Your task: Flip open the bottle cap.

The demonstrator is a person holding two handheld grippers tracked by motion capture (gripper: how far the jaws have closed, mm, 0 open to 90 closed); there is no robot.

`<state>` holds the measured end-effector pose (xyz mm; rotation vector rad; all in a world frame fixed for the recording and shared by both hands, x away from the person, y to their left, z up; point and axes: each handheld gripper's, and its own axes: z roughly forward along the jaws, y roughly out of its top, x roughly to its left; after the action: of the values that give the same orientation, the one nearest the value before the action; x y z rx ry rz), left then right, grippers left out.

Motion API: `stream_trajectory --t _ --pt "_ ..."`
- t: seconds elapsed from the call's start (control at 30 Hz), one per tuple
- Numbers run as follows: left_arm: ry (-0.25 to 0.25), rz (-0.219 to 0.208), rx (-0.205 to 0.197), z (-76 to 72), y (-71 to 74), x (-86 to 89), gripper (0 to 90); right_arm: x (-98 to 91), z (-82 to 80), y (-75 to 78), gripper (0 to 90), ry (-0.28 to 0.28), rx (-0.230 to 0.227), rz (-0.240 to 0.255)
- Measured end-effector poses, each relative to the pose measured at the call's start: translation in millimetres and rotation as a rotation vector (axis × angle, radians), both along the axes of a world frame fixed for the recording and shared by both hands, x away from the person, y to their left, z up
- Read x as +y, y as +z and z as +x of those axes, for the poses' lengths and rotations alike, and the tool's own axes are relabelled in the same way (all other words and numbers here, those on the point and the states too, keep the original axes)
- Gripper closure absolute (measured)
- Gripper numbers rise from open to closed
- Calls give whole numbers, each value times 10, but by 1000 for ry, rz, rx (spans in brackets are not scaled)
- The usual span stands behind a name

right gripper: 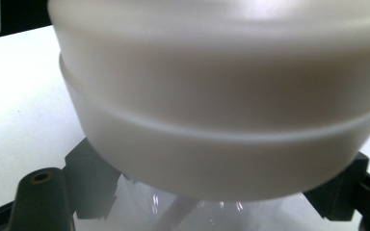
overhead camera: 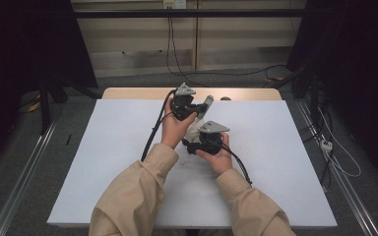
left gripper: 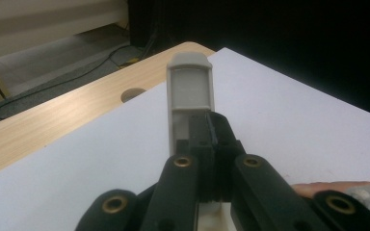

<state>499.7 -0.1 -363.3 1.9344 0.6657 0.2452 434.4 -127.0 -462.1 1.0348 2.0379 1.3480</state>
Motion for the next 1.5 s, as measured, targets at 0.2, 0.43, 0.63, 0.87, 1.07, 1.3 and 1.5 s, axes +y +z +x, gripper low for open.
stream_trajectory --t 0.2,0.43,0.63,0.87,1.07,1.3,1.5 --pt "-4 15 1 0 -19 -7 900 -3 0 -1 193 0 0 3" --pt "1 30 11 21 -72 -32 900 0 -4 0 193 1 -1 -3" --pt "-1 34 4 23 -86 -51 900 -9 -2 -1 193 2 2 5" --pt "2 46 1 -10 -75 -31 900 -10 -3 0 191 1 1 5" --pt "-9 6 -8 -67 -21 30 848 13 -22 2 112 5 -17 -15" --pt "-10 -33 8 -196 20 234 656 -76 -92 26 49 16 41 -2" --pt "-25 -50 13 -372 -23 467 381 -270 -227 74 44 3 69 -14"
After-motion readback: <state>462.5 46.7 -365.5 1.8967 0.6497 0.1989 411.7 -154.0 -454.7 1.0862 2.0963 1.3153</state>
